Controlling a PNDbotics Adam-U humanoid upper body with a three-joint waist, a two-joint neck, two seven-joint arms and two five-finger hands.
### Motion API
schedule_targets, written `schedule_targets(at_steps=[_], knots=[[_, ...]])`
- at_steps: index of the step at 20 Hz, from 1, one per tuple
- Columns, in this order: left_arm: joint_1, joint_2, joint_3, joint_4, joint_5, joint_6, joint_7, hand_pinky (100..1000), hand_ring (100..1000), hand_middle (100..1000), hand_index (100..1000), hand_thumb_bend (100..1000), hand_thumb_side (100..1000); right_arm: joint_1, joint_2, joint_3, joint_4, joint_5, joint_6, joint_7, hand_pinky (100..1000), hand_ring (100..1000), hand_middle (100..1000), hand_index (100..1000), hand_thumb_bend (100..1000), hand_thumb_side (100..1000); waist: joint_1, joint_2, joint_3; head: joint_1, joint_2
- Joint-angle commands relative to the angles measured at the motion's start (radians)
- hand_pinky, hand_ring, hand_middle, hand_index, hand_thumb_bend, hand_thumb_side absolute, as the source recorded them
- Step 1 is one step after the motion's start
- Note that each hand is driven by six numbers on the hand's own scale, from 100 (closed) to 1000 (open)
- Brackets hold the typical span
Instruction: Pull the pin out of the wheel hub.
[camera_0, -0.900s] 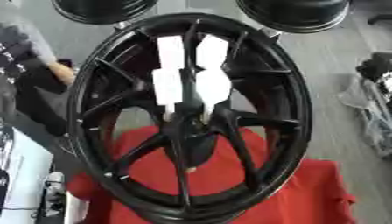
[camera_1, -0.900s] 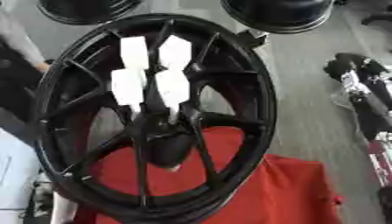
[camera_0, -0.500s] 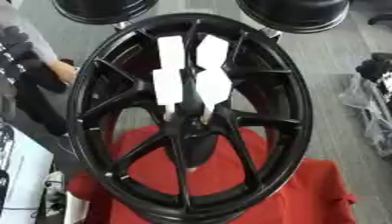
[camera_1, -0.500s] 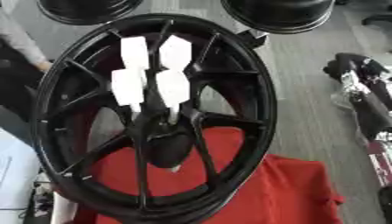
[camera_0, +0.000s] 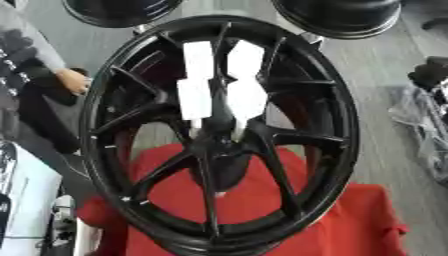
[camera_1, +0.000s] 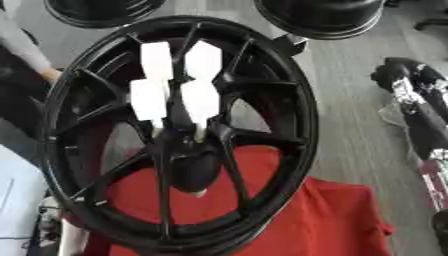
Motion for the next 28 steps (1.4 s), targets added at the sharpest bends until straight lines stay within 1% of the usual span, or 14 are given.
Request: schedule_targets(at_steps=[1, 6, 10, 14, 17, 19, 22, 24, 28], knots=[[-0.002, 0.042, 0.013, -0.015, -0.003, -0.001, 0.006, 699, 822, 724, 799, 100, 774, -0.020, -0.108, 0.010, -0.061, -0.020, -0.016, 0.009, 895, 780, 689, 754, 100, 379, -0.005, -0.021, -0.006, 0.003, 0.003], [0.010, 0.055, 0.015, -0.011, -0.007, -0.001, 0.010, 700, 822, 724, 799, 100, 774, -0.058, -0.269, 0.040, -0.147, -0.074, -0.026, 0.029, 892, 785, 696, 759, 100, 324, -0.017, -0.033, -0.019, 0.013, 0.011], [0.022, 0.067, 0.018, -0.008, -0.010, -0.001, 0.012, 700, 822, 723, 798, 100, 775, -0.124, -0.389, 0.067, -0.206, -0.095, -0.023, 0.056, 882, 782, 696, 763, 100, 274, -0.025, -0.042, -0.031, 0.016, 0.021], [0.040, 0.082, 0.017, -0.004, -0.015, -0.001, 0.013, 700, 822, 723, 798, 100, 777, -0.218, -0.499, 0.113, -0.226, -0.113, 0.010, 0.107, 875, 778, 695, 767, 100, 270, -0.033, -0.050, -0.043, 0.020, 0.038], [0.047, 0.089, 0.016, -0.002, -0.019, -0.001, 0.011, 701, 823, 723, 798, 100, 778, -0.287, -0.567, 0.144, -0.224, -0.097, 0.036, 0.158, 867, 776, 696, 772, 100, 265, -0.039, -0.054, -0.046, 0.018, 0.045], [0.050, 0.092, 0.016, -0.001, -0.021, 0.000, 0.011, 701, 823, 723, 798, 100, 778, -0.332, -0.594, 0.164, -0.222, -0.074, 0.045, 0.187, 864, 777, 698, 776, 100, 278, -0.042, -0.055, -0.048, 0.017, 0.045], [0.054, 0.097, 0.017, -0.001, -0.023, -0.001, 0.013, 701, 823, 723, 799, 100, 778, -0.401, -0.610, 0.199, -0.226, -0.036, 0.048, 0.232, 860, 777, 703, 782, 140, 301, -0.045, -0.055, -0.049, 0.016, 0.047], [0.057, 0.101, 0.019, -0.001, -0.023, -0.002, 0.014, 702, 824, 723, 799, 100, 778, -0.453, -0.599, 0.227, -0.227, -0.012, 0.052, 0.261, 857, 777, 705, 784, 160, 305, -0.045, -0.055, -0.051, 0.016, 0.049], [0.068, 0.110, 0.030, -0.006, -0.018, -0.004, 0.024, 702, 824, 722, 799, 100, 778, -0.558, -0.549, 0.291, -0.218, 0.044, 0.075, 0.325, 853, 775, 706, 786, 156, 306, -0.044, -0.053, -0.059, 0.015, 0.053]])
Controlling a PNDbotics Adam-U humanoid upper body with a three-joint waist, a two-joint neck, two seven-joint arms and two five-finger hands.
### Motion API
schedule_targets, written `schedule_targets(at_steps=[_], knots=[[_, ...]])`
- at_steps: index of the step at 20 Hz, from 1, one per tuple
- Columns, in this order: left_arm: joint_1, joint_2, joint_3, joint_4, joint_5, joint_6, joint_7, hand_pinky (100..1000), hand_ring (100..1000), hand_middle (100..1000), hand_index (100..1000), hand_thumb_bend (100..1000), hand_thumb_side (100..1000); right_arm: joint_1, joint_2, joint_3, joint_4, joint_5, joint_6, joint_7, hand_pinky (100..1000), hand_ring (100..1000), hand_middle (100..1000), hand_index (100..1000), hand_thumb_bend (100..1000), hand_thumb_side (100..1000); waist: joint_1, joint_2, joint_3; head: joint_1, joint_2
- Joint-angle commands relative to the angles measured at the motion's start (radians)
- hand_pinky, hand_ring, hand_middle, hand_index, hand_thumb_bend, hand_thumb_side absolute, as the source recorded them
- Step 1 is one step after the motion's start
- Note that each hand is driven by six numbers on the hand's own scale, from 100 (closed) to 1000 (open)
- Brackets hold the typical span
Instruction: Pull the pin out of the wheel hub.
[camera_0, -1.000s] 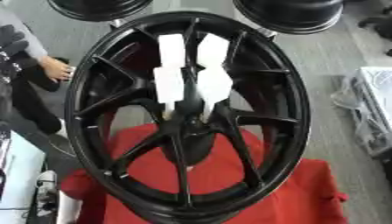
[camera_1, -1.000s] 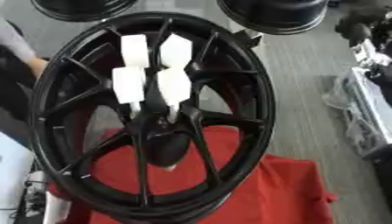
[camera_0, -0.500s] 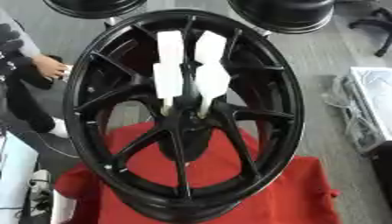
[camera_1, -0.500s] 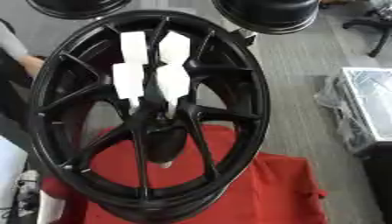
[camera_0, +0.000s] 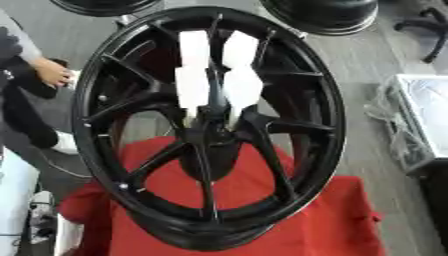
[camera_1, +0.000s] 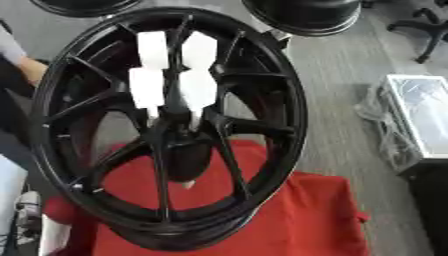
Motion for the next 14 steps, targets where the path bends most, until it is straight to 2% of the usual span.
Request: schedule_targets(at_steps=[1, 4, 10, 14], knots=[[0.000, 0.039, 0.020, -0.017, 0.003, -0.002, 0.014, 702, 824, 722, 799, 100, 780, -0.066, 0.018, 0.037, 0.001, 0.042, 0.015, 0.051, 853, 774, 705, 785, 151, 305, 0.002, -0.022, -0.008, 0.000, 0.009], [0.009, 0.048, 0.023, -0.017, 0.011, 0.000, 0.021, 702, 824, 722, 799, 100, 781, -0.127, 0.062, 0.074, 0.026, 0.055, 0.026, 0.091, 852, 773, 704, 785, 145, 311, 0.003, -0.022, -0.021, 0.003, 0.012], [0.027, 0.060, 0.028, -0.021, 0.009, -0.001, 0.027, 702, 824, 722, 798, 100, 785, -0.197, 0.129, 0.130, 0.046, 0.094, 0.047, 0.165, 847, 766, 706, 789, 153, 332, 0.005, -0.013, -0.032, 0.010, 0.010], [0.034, 0.067, 0.034, -0.024, 0.014, -0.002, 0.033, 703, 825, 722, 798, 100, 785, -0.237, 0.164, 0.180, 0.063, 0.161, 0.060, 0.224, 842, 758, 709, 797, 174, 345, 0.006, -0.009, -0.036, 0.016, 0.013]])
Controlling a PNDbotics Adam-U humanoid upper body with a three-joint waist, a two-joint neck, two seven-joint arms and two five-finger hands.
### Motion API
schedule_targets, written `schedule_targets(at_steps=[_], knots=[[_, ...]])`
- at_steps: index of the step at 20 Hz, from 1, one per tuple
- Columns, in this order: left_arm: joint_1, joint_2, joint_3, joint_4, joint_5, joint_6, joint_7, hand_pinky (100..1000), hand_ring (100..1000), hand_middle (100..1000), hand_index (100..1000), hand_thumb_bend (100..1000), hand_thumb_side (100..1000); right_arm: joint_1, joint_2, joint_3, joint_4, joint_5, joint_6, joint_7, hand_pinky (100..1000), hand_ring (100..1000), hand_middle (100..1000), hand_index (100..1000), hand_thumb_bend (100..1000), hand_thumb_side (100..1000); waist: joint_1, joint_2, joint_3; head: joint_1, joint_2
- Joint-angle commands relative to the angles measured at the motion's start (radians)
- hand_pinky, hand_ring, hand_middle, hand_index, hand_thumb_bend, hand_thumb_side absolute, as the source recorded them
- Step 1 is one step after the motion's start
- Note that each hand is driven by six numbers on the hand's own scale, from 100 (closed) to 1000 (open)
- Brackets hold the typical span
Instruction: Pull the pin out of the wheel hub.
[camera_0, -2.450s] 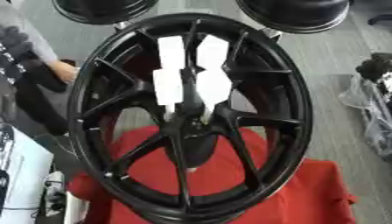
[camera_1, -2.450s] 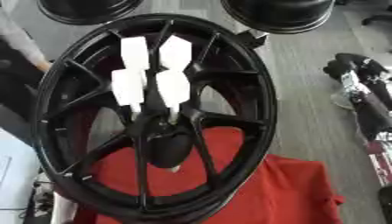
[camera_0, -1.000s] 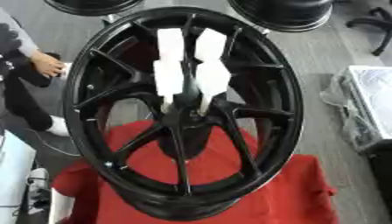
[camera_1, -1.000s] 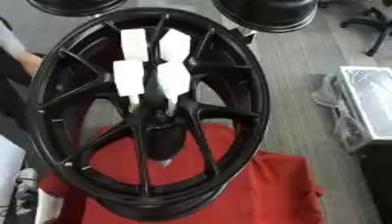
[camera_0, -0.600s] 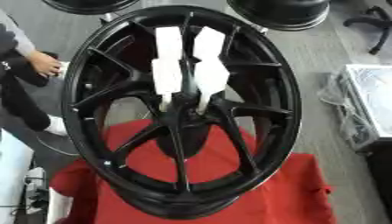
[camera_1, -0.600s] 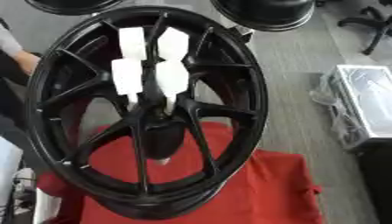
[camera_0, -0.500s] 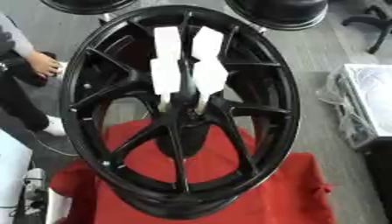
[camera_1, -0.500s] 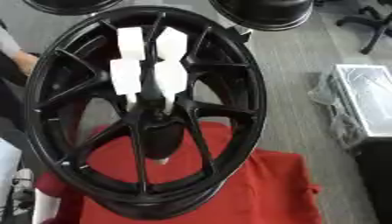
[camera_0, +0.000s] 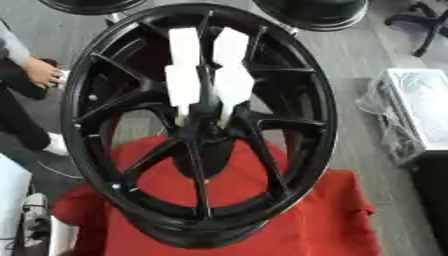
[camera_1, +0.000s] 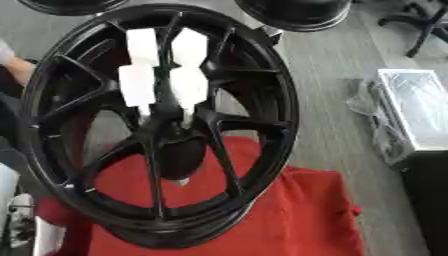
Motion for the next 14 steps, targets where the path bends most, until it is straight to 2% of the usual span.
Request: schedule_targets(at_steps=[1, 8, 10, 14], knots=[[-0.005, 0.032, 0.014, -0.023, 0.004, -0.001, 0.007, 703, 825, 722, 798, 100, 784, -0.025, 0.007, 0.022, 0.014, 0.057, 0.012, 0.043, 841, 757, 710, 798, 182, 338, 0.005, -0.015, -0.002, 0.006, 0.004], [-0.004, 0.035, 0.015, -0.018, 0.003, 0.000, 0.007, 703, 825, 722, 798, 100, 787, -0.026, 0.027, 0.057, 0.021, 0.139, 0.031, 0.085, 835, 747, 703, 794, 188, 348, 0.000, -0.017, -0.002, 0.006, 0.000], [-0.004, 0.036, 0.015, -0.017, 0.003, 0.000, 0.007, 704, 826, 722, 797, 100, 787, -0.027, 0.033, 0.061, 0.015, 0.148, 0.039, 0.092, 817, 706, 677, 772, 186, 359, -0.002, -0.017, -0.002, 0.007, 0.001], [-0.002, 0.038, 0.016, -0.014, 0.002, 0.001, 0.008, 704, 826, 722, 795, 100, 787, -0.021, 0.054, 0.070, -0.005, 0.189, 0.069, 0.121, 800, 680, 682, 779, 177, 361, -0.006, -0.019, -0.002, 0.014, 0.005]])
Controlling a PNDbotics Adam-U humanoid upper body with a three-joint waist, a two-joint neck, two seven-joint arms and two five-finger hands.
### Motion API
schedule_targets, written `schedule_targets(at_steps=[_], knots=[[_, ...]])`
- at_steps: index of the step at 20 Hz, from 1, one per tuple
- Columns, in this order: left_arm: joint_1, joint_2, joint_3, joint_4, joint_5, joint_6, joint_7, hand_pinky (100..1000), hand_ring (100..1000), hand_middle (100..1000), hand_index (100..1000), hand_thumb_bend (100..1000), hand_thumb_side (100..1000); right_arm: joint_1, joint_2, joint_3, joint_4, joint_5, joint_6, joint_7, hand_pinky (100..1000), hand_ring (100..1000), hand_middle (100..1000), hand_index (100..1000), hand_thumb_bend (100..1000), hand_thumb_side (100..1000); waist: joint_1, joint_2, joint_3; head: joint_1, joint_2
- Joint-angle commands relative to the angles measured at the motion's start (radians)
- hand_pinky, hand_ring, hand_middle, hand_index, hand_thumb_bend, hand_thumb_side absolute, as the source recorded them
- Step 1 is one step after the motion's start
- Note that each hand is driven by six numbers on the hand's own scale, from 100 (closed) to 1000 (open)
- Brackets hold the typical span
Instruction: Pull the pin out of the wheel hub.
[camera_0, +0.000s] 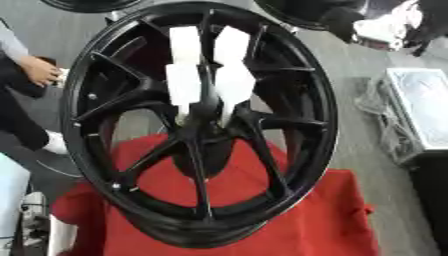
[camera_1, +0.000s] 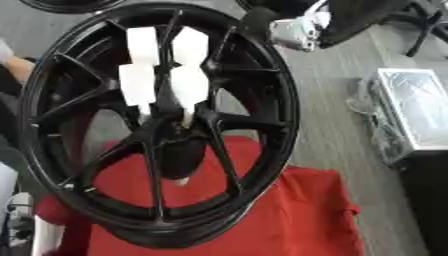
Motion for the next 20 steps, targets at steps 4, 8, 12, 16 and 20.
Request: schedule_targets(at_steps=[4, 8, 12, 16, 20], knots=[[-0.009, 0.034, 0.013, -0.014, 0.000, -0.002, 0.004, 704, 826, 721, 795, 100, 785, -0.001, 0.011, 0.002, -0.037, 0.045, 0.048, 0.032, 809, 711, 688, 781, 166, 360, -0.001, -0.021, 0.001, 0.012, 0.006], [-0.012, 0.034, 0.022, -0.018, 0.004, -0.005, 0.010, 705, 827, 721, 795, 100, 781, 0.006, 0.026, 0.007, -0.041, 0.046, 0.067, 0.039, 810, 715, 688, 779, 161, 361, -0.002, -0.020, 0.005, 0.009, 0.006], [-0.014, 0.033, 0.037, -0.021, 0.007, -0.007, 0.021, 705, 827, 721, 795, 100, 779, 0.006, 0.043, 0.013, -0.038, 0.053, 0.076, 0.047, 809, 707, 688, 779, 171, 352, -0.003, -0.018, 0.008, 0.004, 0.006], [-0.015, 0.033, 0.046, -0.025, 0.010, -0.009, 0.030, 706, 827, 721, 794, 100, 777, 0.002, 0.066, 0.022, -0.038, 0.061, 0.077, 0.069, 804, 693, 690, 787, 209, 328, -0.004, -0.018, 0.010, -0.005, 0.006], [-0.017, 0.035, 0.049, -0.026, 0.012, -0.010, 0.033, 706, 827, 720, 793, 100, 776, -0.014, 0.079, 0.033, -0.039, 0.076, 0.074, 0.096, 799, 689, 690, 787, 236, 322, -0.006, -0.018, 0.009, -0.014, 0.006]])
